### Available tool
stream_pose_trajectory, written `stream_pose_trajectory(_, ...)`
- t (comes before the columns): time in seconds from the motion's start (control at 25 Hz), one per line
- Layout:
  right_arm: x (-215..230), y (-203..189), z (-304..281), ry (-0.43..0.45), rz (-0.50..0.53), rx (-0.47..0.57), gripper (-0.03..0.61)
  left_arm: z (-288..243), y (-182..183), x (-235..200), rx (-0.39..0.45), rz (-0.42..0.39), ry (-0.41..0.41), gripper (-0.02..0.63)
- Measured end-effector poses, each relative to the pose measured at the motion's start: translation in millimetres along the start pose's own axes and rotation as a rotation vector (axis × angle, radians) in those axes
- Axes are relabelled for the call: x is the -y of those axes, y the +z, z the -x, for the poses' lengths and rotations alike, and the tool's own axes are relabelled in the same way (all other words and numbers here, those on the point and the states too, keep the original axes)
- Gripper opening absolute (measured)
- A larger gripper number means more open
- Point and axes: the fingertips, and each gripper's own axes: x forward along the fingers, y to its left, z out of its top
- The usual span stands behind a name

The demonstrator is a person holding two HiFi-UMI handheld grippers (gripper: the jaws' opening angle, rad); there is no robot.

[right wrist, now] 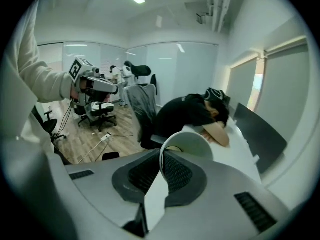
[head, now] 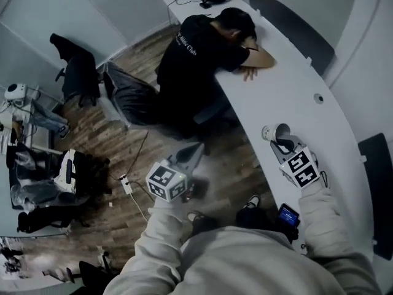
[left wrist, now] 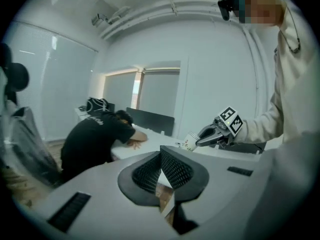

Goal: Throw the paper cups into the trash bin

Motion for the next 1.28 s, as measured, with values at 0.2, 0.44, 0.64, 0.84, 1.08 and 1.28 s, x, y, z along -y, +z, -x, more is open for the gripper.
stream_pose_trajectory(0.2,-118,91,-82,0.201,0.211,0.014,0.04,176,-36,-81,0.075,0.093,0.311,-0.011)
stream_pose_trajectory(0.44,-278,197,-150,0.371,0.392,0.032,0.038,390,-87,-139,0.301,0.295,0.515,-0.011)
stream_pose_trajectory(0.64,-405,258,-181,0.471,0.492,0.061,0.04,525,-127,-170,0.324,0.295,0.632,-0.011)
stream_pose_trajectory(0.84,-479,291,-205,0.508,0.522,0.064,0.038,571,-144,-189,0.301,0.262,0.622,-0.011)
stream_pose_trajectory(1.08,-521,317,-219,0.541,0.586,0.064,0.038,581,-145,-190,0.265,0.211,0.558,-0.011)
stream_pose_trajectory(1.28,-545,328,-240,0.594,0.599,0.061,0.038,597,-153,-207,0.27,0.265,0.623,-0.011)
